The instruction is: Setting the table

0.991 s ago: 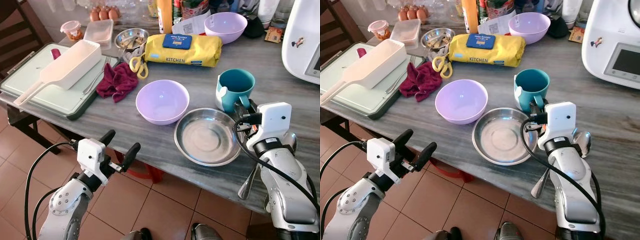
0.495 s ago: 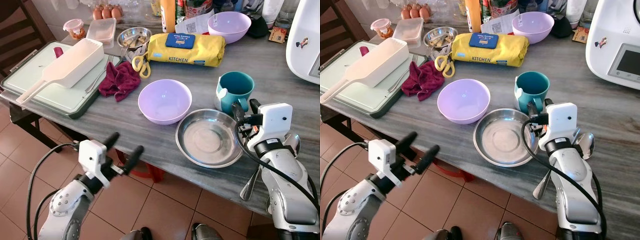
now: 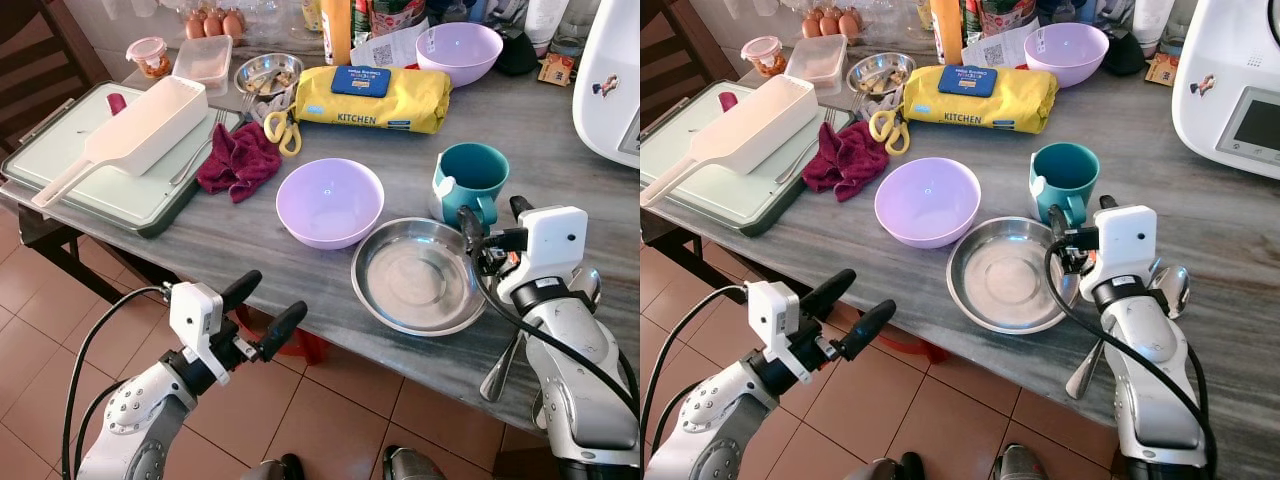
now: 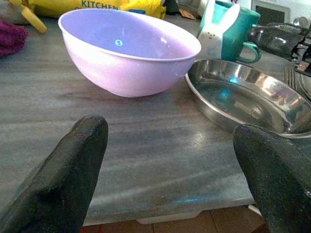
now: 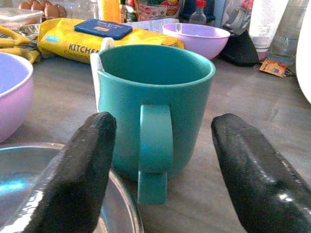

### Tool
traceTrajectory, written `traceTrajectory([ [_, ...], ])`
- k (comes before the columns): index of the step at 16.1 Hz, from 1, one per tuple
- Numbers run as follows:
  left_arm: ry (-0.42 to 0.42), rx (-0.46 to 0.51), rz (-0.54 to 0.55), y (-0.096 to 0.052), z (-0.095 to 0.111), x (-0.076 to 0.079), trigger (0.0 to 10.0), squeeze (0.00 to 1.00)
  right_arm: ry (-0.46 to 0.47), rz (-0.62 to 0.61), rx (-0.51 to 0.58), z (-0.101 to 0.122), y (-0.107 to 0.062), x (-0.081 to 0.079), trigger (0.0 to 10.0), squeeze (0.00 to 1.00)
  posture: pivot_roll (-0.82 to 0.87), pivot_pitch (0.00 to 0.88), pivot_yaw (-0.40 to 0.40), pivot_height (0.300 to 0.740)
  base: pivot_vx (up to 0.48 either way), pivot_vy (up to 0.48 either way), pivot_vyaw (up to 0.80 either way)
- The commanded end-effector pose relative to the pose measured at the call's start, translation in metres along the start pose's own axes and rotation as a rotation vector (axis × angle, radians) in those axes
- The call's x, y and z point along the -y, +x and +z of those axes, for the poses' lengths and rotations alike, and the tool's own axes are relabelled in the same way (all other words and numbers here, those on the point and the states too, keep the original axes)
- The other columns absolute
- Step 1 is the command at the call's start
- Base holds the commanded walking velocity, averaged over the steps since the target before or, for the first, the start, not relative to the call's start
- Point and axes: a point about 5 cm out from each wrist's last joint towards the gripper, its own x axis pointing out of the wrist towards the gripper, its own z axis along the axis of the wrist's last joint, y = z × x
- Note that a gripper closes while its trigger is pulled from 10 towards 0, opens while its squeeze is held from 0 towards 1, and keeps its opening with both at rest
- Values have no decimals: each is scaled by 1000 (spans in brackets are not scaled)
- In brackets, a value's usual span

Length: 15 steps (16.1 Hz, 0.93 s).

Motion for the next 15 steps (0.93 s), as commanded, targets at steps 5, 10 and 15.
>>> traceTrajectory([
  [5, 20, -12, 4, 0, -1, -1, 10000, 0, 0, -2, -3, -1, -3, -1, 10000, 1000, -143, 214, 113, 740, 0, 0, 0],
  [10, 31, -2, 23, 6, 0, -4, 10000, 0, -92, -58, 120, 29, -1, 2, 10000, 1000, -150, 208, 114, 740, 0, 0, 0],
  [15, 78, 44, 128, 12, 6, -15, 10000, 0, -136, -68, 207, 49, -12, -17, 10000, 1000, -152, 198, 113, 740, 0, 0, 0],
])
